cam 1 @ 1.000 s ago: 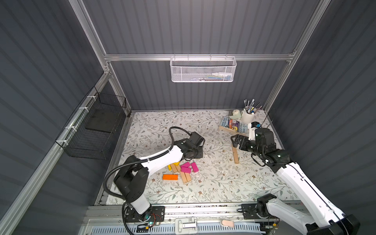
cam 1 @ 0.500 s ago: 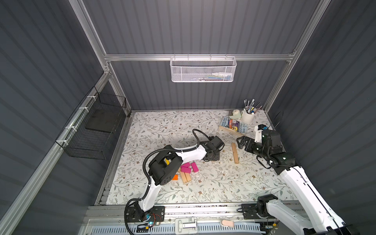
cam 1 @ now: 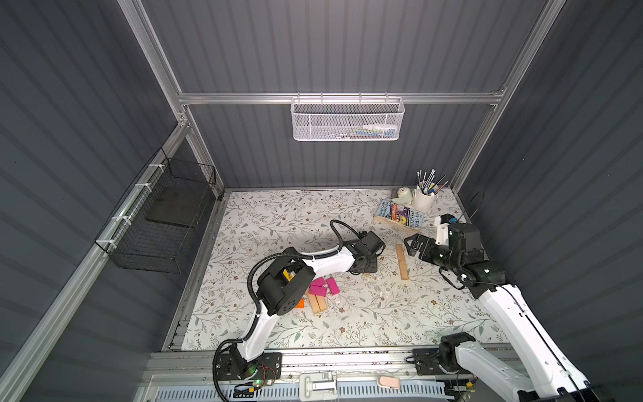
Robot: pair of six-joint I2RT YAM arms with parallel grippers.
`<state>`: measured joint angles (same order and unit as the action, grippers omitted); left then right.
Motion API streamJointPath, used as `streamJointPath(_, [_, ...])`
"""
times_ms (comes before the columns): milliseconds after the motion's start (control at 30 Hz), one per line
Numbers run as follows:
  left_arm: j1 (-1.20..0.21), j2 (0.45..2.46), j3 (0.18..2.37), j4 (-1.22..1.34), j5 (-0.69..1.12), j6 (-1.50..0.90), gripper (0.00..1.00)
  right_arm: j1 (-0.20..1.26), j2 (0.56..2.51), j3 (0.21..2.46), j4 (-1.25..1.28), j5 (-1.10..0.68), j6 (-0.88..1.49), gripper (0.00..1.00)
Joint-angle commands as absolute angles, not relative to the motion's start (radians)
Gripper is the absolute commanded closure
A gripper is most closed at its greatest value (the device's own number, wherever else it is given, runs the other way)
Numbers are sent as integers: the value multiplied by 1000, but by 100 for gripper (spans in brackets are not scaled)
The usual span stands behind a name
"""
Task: Assemble the letter k with building blocks
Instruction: Place the building block at the center of the board, then pick up the building block from the center of the board.
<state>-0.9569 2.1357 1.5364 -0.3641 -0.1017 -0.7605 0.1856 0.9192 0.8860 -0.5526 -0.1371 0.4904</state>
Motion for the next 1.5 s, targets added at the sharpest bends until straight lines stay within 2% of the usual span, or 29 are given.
streamJointPath(0, [-959,2001,1474,-344,-122,-707,55,181,937,891,-584,-172,498,2])
streamJointPath(100, [-935,1857,1342,-281,-112,-624,56,189,988,910,-609,-210,502,7])
streamJointPath(300, [-767,1547,1070,-157,150,-467,47,288,1110,944,-625,-195,518,16])
streamJointPath(633, [-644,1207,981,-536,148,-99,40,508,1442,1022,-549,-60,643,28])
streamJointPath(733, [-626,1120,937,-566,172,-23,37,544,1539,1067,-554,6,663,32])
streamJointPath(833, [-626,1076,916,-581,204,16,32,557,1623,1101,-561,56,665,36])
streamJointPath(1133, [-626,1061,939,-667,229,117,1,572,1791,1171,-532,49,674,41])
streamJointPath(1333, [-626,1049,922,-652,242,121,1,578,1857,1195,-530,46,674,47])
streamJointPath(1467, [-626,1040,922,-653,209,121,0,580,1876,1193,-527,44,672,56])
